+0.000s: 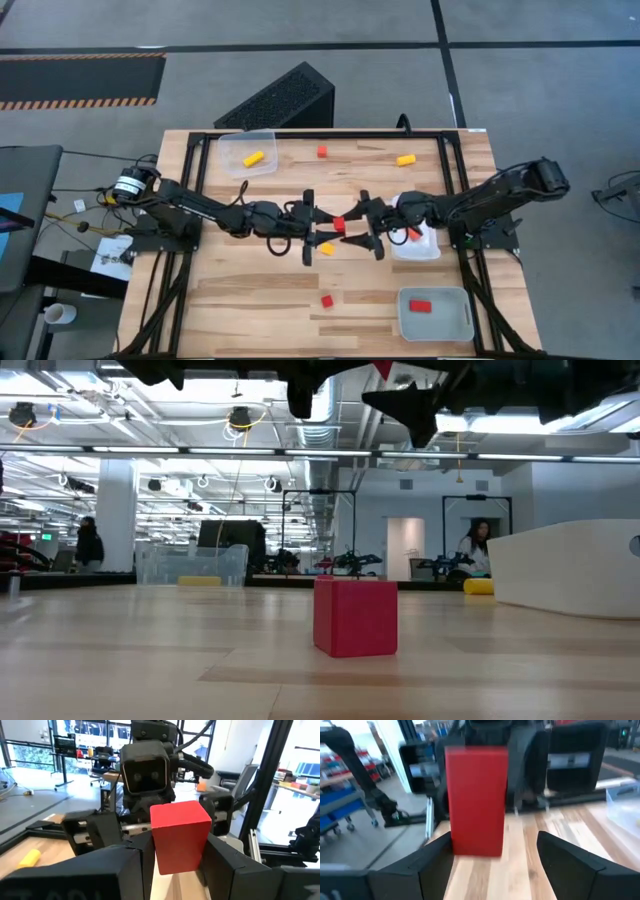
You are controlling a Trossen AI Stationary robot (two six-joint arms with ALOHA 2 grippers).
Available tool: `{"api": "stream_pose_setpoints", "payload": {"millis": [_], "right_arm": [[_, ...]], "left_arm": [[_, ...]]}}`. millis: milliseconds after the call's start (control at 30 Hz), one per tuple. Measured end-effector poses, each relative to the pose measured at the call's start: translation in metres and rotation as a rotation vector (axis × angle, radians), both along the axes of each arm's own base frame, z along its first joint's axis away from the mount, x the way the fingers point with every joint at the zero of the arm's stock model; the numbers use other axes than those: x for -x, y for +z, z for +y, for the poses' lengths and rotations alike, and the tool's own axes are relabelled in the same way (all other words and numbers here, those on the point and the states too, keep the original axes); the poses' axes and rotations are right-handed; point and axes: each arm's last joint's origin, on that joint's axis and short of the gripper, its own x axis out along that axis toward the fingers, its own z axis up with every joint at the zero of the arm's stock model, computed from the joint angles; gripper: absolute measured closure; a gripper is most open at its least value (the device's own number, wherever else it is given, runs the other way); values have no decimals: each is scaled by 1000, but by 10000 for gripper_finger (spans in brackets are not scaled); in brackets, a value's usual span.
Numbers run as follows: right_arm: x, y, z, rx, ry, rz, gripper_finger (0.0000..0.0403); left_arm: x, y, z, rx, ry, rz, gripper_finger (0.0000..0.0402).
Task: Sort & place blocks by color
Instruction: Put the left red block into the gray bin
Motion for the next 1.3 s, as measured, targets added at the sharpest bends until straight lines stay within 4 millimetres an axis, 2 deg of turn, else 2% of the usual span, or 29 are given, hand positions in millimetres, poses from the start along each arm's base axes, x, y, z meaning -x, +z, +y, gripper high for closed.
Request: {"api": "stream_pose_setpoints", "payload": {"millis": [300,400,533,733,933,1100,1300], "right_arm": [[-2,2,0,-19,1,-19,103],[-2,2,0,-19,1,-21,119],[-2,2,0,-17,3,-19,173],[-2,1,1,0,15,-13,285],[-2,1,0,5,23,-9,289],[2,1,-3,11,15,24,289],[23,10,-3,25,1,140,280]], "left_arm": [[0,-3,0,-5,0,31,299],[0,-4,0,-7,0,38,299],[0,-4,0,-7,2,41,299],[0,-5,1,-4,22,54,299],[0,-8,2,39,75,76,279],[1,-8,3,27,83,94,226],[17,12,7,-23,137,126,166]]}}
